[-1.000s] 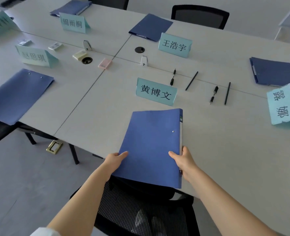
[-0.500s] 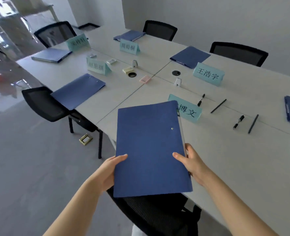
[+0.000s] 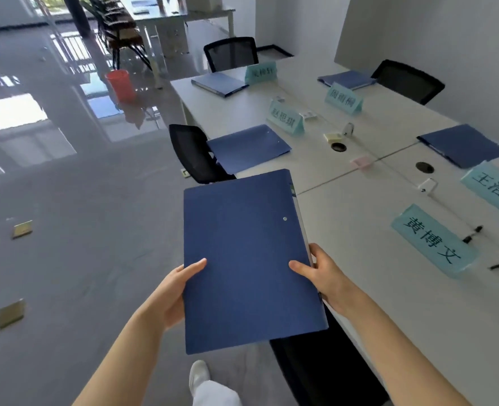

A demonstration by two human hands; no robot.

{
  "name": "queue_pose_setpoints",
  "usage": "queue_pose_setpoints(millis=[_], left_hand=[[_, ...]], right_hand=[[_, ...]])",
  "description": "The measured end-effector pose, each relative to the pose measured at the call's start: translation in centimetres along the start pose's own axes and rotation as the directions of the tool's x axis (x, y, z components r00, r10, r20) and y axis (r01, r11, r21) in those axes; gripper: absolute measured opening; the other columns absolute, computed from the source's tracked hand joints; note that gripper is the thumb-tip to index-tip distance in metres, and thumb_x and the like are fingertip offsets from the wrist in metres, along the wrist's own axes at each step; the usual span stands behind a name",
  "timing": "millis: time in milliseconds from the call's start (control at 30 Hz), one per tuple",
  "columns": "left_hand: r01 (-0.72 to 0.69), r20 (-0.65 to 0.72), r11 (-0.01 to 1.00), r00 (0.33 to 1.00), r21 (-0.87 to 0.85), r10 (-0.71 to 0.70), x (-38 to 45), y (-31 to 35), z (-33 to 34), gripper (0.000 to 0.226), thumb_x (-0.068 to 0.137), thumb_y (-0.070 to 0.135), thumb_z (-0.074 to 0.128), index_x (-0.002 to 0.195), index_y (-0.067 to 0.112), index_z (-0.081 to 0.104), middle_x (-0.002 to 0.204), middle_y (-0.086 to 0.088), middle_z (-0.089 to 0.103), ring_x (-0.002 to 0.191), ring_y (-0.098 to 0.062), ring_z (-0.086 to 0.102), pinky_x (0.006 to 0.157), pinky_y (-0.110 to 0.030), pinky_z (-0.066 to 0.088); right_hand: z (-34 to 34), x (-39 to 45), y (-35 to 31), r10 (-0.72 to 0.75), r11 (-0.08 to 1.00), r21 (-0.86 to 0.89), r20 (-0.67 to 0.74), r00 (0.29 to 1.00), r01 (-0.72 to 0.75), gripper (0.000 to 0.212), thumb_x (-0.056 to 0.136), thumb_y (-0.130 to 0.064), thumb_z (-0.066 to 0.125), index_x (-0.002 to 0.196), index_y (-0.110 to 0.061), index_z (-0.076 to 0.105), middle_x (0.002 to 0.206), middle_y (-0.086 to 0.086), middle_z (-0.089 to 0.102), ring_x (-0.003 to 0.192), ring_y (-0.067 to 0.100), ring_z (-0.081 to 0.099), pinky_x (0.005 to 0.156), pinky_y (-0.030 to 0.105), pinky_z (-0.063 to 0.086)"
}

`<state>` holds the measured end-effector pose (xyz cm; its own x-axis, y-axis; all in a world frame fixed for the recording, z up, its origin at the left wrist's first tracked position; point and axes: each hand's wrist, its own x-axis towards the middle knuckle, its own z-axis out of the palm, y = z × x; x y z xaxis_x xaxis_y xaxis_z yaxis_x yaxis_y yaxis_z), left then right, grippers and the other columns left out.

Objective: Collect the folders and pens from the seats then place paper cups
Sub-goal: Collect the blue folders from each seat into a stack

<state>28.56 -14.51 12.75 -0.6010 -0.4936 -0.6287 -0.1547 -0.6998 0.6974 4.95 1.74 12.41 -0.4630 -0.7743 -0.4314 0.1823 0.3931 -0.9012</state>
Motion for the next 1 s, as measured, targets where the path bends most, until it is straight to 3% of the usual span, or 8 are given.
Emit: queue_pose_setpoints(millis=[267,367,467,567,633,733,900,1000], left_hand=[[-0.073,-0.167,0.995,0.984,-0.066,0.061,1.6,8.0,-12.6,0.036,0.092,0.029,0.063,0.122,0.009,0.063,0.114,-0.010,0.073,0.100,-0.031,0.071,0.078,-0.042,0.058],[-0.114,-0.205,0.987,0.975,-0.113,0.089,2.4,10.8,-16.2,0.036,0.091,0.028,0.063,0.121,0.008,0.063,0.114,-0.010,0.073,0.099,-0.031,0.071,0.075,-0.041,0.059],[-0.144,-0.236,0.978,0.966,-0.150,0.106,3.8,13.2,-18.9,0.036,0.091,0.028,0.063,0.121,0.009,0.063,0.114,-0.009,0.073,0.099,-0.031,0.071,0.076,-0.041,0.058],[-0.163,-0.259,0.971,0.959,-0.176,0.114,5.8,15.4,-20.6,0.036,0.092,0.027,0.063,0.123,0.010,0.063,0.115,-0.008,0.072,0.099,-0.030,0.071,0.078,-0.042,0.057],[-0.170,-0.272,0.967,0.955,-0.187,0.116,7.5,17.0,-21.2,0.035,0.092,0.027,0.063,0.122,0.010,0.063,0.114,-0.008,0.073,0.099,-0.030,0.071,0.079,-0.043,0.056],[-0.183,-0.273,0.963,0.954,-0.200,0.125,10.7,19.6,-21.5,0.032,0.093,0.027,0.062,0.120,0.010,0.064,0.114,-0.008,0.073,0.099,-0.029,0.071,0.075,-0.041,0.059],[-0.199,-0.299,0.960,0.945,-0.198,0.135,17.8,25.2,-21.6,0.032,0.093,0.027,0.061,0.119,0.009,0.065,0.114,-0.008,0.073,0.098,-0.029,0.072,0.072,-0.039,0.060],[-0.197,-0.321,0.964,0.938,-0.178,0.133,22.0,28.7,-21.1,0.032,0.093,0.027,0.062,0.119,0.010,0.065,0.114,-0.008,0.073,0.099,-0.029,0.071,0.077,-0.041,0.059]], right_hand=[[13.8,10.9,-4.1,0.049,0.998,-0.035,0.116,0.992,-0.046,0.027,0.090,-0.024,0.067,0.115,-0.017,0.061,0.110,-0.001,0.072,0.096,0.017,0.072,0.083,0.036,0.059],[18.0,14.8,-4.7,0.099,0.993,-0.073,0.086,0.991,-0.093,0.037,0.088,-0.036,0.068,0.118,-0.015,0.064,0.112,-0.002,0.071,0.103,0.019,0.068,0.094,0.045,0.053],[20.6,18.4,-4.8,0.131,0.988,-0.078,0.003,0.991,-0.130,0.030,0.092,-0.036,0.062,0.114,-0.016,0.066,0.112,-0.003,0.070,0.108,0.018,0.064,0.098,0.044,0.050],[21.6,21.7,-5.2,0.184,0.982,0.041,-0.023,0.983,-0.183,0.024,0.097,-0.024,0.056,0.113,-0.009,0.064,0.108,0.005,0.072,0.102,0.021,0.068,0.083,0.035,0.055],[21.2,24.0,-5.6,0.233,0.968,0.106,-0.036,0.972,-0.228,0.021,0.098,-0.022,0.055,0.111,-0.008,0.062,0.108,0.011,0.071,0.101,0.026,0.069,0.080,0.037,0.056],[19.7,28.5,-6.3,0.309,0.928,0.232,-0.049,0.950,-0.290,0.027,0.097,-0.019,0.056,0.115,0.000,0.060,0.112,0.016,0.067,0.105,0.032,0.066,0.082,0.041,0.055],[16.4,38.1,-8.4,0.430,0.766,0.570,-0.113,0.896,-0.296,0.032,0.100,-0.008,0.046,0.129,0.005,0.045,0.099,0.017,0.055,0.090,0.030,0.058,0.094,0.040,0.046],[14.6,44.0,-9.1,0.525,0.669,0.673,-0.127,0.842,-0.316,0.045,0.101,-0.009,0.043,0.141,0.009,0.032,0.116,0.021,0.052,0.111,0.034,0.054,0.100,0.040,0.042]])
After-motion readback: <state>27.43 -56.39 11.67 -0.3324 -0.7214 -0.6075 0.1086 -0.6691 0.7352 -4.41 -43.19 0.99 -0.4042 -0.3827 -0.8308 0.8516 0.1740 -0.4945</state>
